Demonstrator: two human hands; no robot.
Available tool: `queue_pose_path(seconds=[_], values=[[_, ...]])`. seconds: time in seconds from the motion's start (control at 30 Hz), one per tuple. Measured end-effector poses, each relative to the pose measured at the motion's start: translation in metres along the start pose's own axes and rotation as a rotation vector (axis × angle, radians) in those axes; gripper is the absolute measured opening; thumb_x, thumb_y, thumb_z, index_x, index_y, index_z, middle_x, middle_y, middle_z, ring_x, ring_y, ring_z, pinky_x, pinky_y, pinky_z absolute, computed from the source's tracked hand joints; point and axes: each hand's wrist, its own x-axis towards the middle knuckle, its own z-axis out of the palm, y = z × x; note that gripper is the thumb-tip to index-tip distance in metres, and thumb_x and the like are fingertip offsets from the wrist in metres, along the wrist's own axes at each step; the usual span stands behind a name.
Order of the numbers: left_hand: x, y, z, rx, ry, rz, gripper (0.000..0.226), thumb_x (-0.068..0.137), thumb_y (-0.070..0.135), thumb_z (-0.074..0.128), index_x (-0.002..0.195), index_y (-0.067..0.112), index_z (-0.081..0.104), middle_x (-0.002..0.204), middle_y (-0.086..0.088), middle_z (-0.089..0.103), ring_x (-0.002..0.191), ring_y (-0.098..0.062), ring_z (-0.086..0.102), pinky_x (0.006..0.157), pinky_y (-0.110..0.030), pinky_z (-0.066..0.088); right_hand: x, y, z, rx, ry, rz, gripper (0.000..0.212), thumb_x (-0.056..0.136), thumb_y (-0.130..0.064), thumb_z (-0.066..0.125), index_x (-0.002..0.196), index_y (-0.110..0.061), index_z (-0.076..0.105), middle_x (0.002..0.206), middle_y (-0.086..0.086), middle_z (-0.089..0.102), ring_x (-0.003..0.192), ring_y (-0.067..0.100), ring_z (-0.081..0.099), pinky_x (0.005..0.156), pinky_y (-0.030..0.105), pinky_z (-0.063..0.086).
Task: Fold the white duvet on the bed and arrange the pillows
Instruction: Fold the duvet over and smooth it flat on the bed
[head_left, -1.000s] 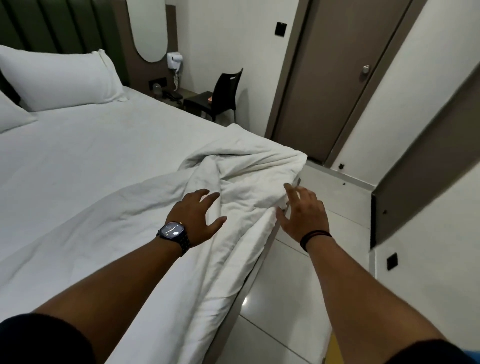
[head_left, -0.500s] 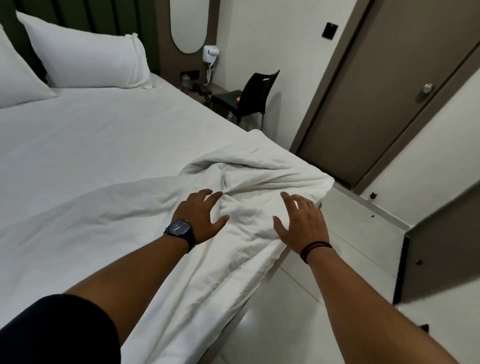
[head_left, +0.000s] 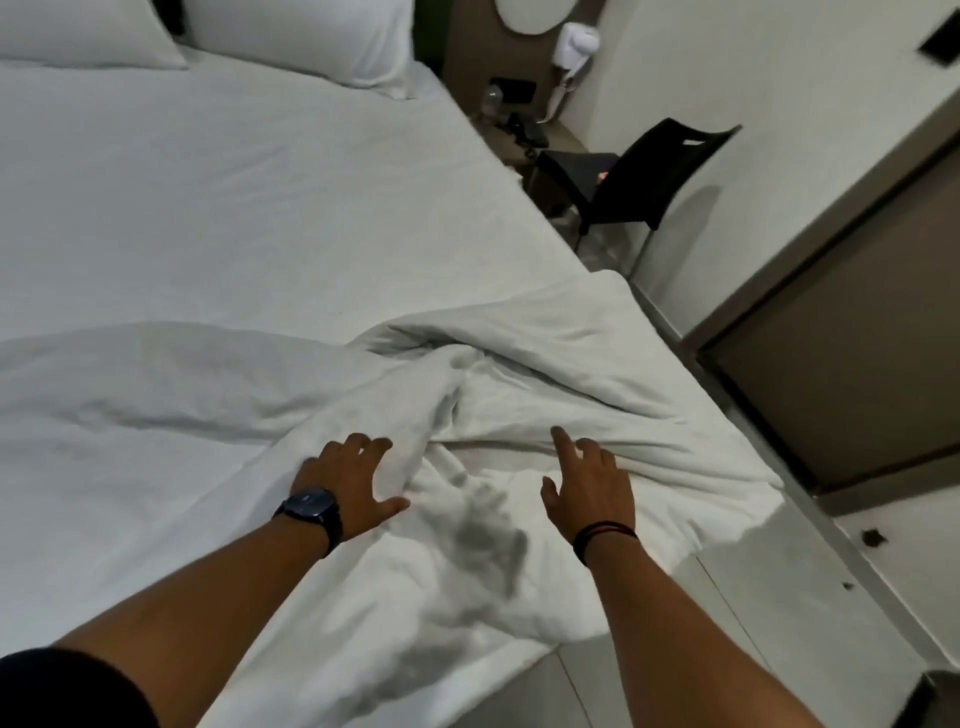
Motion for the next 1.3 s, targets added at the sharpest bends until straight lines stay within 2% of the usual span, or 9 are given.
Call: queue_pose_path(seconds=[0.13, 0.27, 0.33, 0.4, 0.67, 0.83, 1.0, 1.13, 1.3], values=[[0.027, 0.003, 0.044, 0.083, -0.074, -0.214, 0.113, 0.056, 0.076, 0.063, 0.147, 0.034, 0.011, 0.152, 0.002, 0.023, 0.133, -0.025, 0.034, 0.102, -0.041, 0.038, 0.071, 0.020, 0.072, -0.141, -0.050, -0.094, 0.074, 0.087, -0.025, 0.057, 0.148, -0.033, 0.016, 0.147, 0.012, 0.035, 0.134, 0.033, 0.032, 0.101, 0.050, 0.031], [0.038, -0.007, 0.078, 0.140, 0.060, -0.430, 0.086, 0.080, 0.042, 0.061, 0.148, 0.031, 0.010, 0.149, -0.004, 0.027, 0.122, -0.032, 0.041, 0.093, -0.043, 0.044, 0.117, 0.047, 0.123, -0.295, -0.014, -0.141, 0.081, 0.085, -0.005, 0.051, 0.149, -0.032, 0.009, 0.151, 0.017, 0.026, 0.141, 0.040, 0.015, 0.100, 0.066, -0.021], [0.033, -0.015, 0.083, 0.070, 0.116, -0.526, 0.059, 0.089, 0.026, 0.049, 0.144, 0.025, 0.028, 0.136, -0.010, 0.042, 0.110, -0.037, 0.049, 0.089, -0.044, 0.046, 0.137, 0.066, 0.133, -0.292, 0.002, -0.174, 0.067, 0.077, 0.001, 0.058, 0.137, -0.021, 0.038, 0.120, 0.019, 0.054, 0.116, 0.039, 0.049, 0.107, 0.065, -0.007], [0.022, -0.021, 0.082, 0.061, 0.180, -0.573, 0.043, 0.088, 0.018, 0.049, 0.131, 0.018, 0.045, 0.120, -0.016, 0.052, 0.101, -0.040, 0.052, 0.087, -0.047, 0.046, 0.145, 0.082, 0.131, -0.214, 0.022, -0.258, 0.039, 0.071, 0.007, 0.062, 0.108, -0.007, 0.058, 0.089, 0.018, 0.061, 0.083, 0.037, 0.060, 0.092, 0.051, 0.040], [-0.072, -0.032, 0.039, 0.056, 0.267, -0.552, 0.030, 0.074, 0.014, 0.069, 0.102, 0.012, 0.059, 0.090, -0.018, 0.059, 0.085, -0.039, 0.058, 0.075, -0.042, 0.047, 0.136, 0.145, 0.079, -0.028, 0.326, -0.505, 0.019, 0.066, 0.010, 0.061, 0.059, -0.006, 0.055, 0.046, 0.010, 0.049, 0.036, 0.028, 0.048, 0.043, 0.026, 0.029], [-0.142, -0.067, 0.088, 0.107, 0.182, -0.446, 0.038, 0.072, 0.008, 0.069, 0.109, 0.016, 0.065, 0.099, -0.011, 0.069, 0.090, -0.032, 0.066, 0.077, -0.039, 0.051, 0.081, 0.176, 0.061, 0.011, 0.359, -0.651, 0.029, 0.072, -0.015, 0.030, 0.060, -0.009, 0.056, 0.046, 0.007, 0.049, 0.035, 0.027, 0.047, 0.040, 0.024, 0.023], [-0.171, -0.061, 0.115, 0.088, 0.017, -0.570, 0.036, 0.071, 0.013, 0.065, 0.105, 0.022, 0.064, 0.089, -0.008, 0.064, 0.086, -0.034, 0.062, 0.073, -0.040, 0.049, 0.022, 0.197, 0.087, -0.066, 0.070, -0.805, 0.017, 0.049, -0.017, 0.063, 0.065, -0.016, 0.063, 0.049, 0.000, 0.052, 0.036, 0.023, 0.052, 0.033, 0.025, 0.033], [-0.163, 0.023, 0.120, 0.219, 0.134, -0.461, 0.087, 0.048, 0.060, 0.074, 0.126, 0.031, 0.050, 0.112, -0.003, 0.059, 0.096, -0.032, 0.059, 0.067, -0.037, 0.047, 0.003, 0.202, 0.119, -0.161, -0.229, -0.769, 0.064, 0.059, -0.046, 0.058, 0.119, -0.024, 0.052, 0.096, 0.003, 0.059, 0.084, 0.030, 0.059, 0.067, 0.038, 0.042], [-0.126, 0.089, 0.174, 0.266, 0.052, -0.468, 0.101, 0.046, 0.044, 0.085, 0.136, 0.019, 0.045, 0.120, -0.015, 0.058, 0.093, -0.041, 0.058, 0.070, -0.047, 0.051, 0.004, 0.228, 0.153, -0.205, -0.253, -0.752, 0.054, 0.073, -0.017, 0.062, 0.125, -0.022, 0.048, 0.113, 0.007, 0.056, 0.093, 0.031, 0.054, 0.071, 0.037, 0.041]])
